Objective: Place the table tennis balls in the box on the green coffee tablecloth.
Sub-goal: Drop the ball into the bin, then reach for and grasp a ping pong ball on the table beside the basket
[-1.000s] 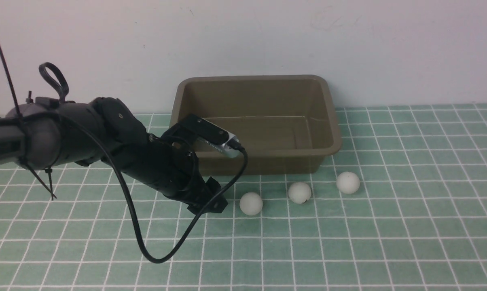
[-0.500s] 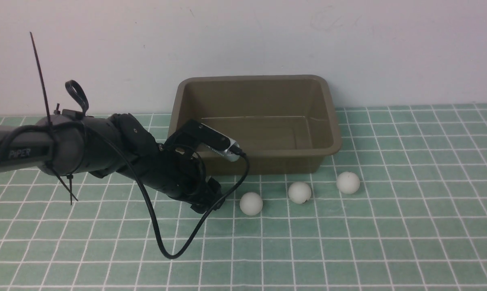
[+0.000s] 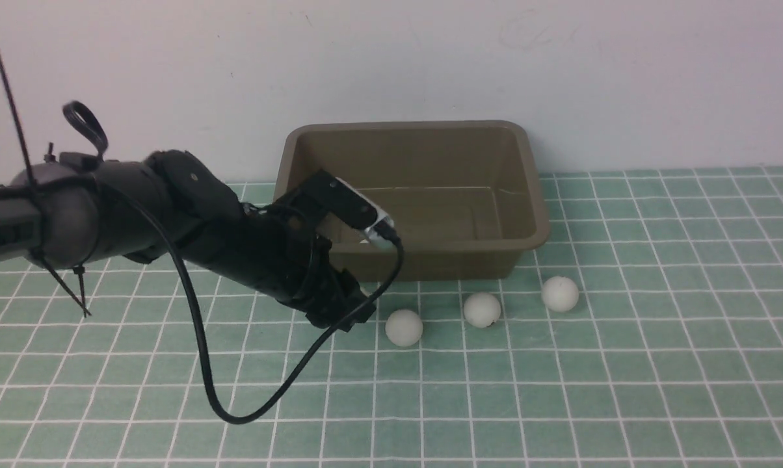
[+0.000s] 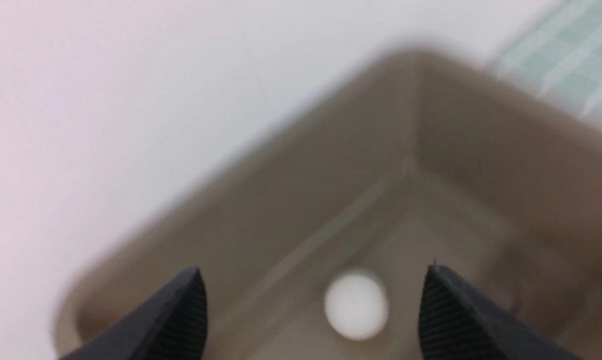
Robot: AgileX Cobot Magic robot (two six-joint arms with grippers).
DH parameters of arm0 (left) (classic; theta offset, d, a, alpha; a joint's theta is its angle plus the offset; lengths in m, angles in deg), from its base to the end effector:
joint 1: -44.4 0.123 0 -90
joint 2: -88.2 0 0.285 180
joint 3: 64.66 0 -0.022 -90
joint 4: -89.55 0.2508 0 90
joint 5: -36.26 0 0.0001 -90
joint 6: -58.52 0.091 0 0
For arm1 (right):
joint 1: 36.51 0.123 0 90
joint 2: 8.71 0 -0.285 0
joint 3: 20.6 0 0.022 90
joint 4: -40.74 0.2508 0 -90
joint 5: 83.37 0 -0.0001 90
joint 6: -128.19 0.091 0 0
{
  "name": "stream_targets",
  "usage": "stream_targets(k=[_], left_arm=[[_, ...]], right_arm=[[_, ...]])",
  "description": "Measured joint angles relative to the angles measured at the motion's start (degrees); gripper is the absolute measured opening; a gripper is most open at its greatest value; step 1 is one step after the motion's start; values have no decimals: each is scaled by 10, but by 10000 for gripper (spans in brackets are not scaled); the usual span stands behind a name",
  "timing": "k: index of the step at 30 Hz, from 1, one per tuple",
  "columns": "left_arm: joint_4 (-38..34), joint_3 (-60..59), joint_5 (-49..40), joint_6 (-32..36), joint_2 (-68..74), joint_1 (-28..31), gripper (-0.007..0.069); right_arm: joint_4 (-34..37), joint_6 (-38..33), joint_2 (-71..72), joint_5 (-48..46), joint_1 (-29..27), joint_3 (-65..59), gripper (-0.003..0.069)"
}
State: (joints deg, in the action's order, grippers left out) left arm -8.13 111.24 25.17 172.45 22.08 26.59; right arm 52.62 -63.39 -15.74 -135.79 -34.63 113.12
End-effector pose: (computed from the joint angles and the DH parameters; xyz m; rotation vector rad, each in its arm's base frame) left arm 0.4013 -0.1473 0.2456 0.7066 1.9035 -0.2136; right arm -0.0087 0.0146 0.3018 -0.2130 1.8205 0.1210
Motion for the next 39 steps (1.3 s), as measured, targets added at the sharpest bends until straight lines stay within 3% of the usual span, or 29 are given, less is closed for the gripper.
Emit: stream_targets(k=[9, 13, 19, 23, 25, 27, 29, 33, 39], left_arm=[[-5, -73, -47, -91, -220, 0, 510], [6, -101, -147, -96, -259, 0, 510], [75, -104, -367, -120, -261, 0, 510], [169, -104, -402, -262, -262, 0, 510], [245, -104, -390, -390, -262, 0, 510], [375, -104, -353, -545, -261, 0, 510], [445, -104, -334, -625, -258, 0, 510], [511, -104, -304, -704, -239, 0, 510], [525, -104, -291, -728, -171, -8, 510]], right_arm=[[-1, 0, 0, 0, 0, 0, 462], [-1, 0, 0, 0, 0, 0, 462], [-2, 0, 0, 0, 0, 0, 462], [-2, 0, 0, 0, 0, 0, 462], [-2, 0, 0, 0, 0, 0, 462], [-2, 0, 0, 0, 0, 0, 462], [-2, 0, 0, 0, 0, 0, 462], [-2, 0, 0, 2, 0, 0, 462], [-3, 0, 0, 5, 0, 0, 462]])
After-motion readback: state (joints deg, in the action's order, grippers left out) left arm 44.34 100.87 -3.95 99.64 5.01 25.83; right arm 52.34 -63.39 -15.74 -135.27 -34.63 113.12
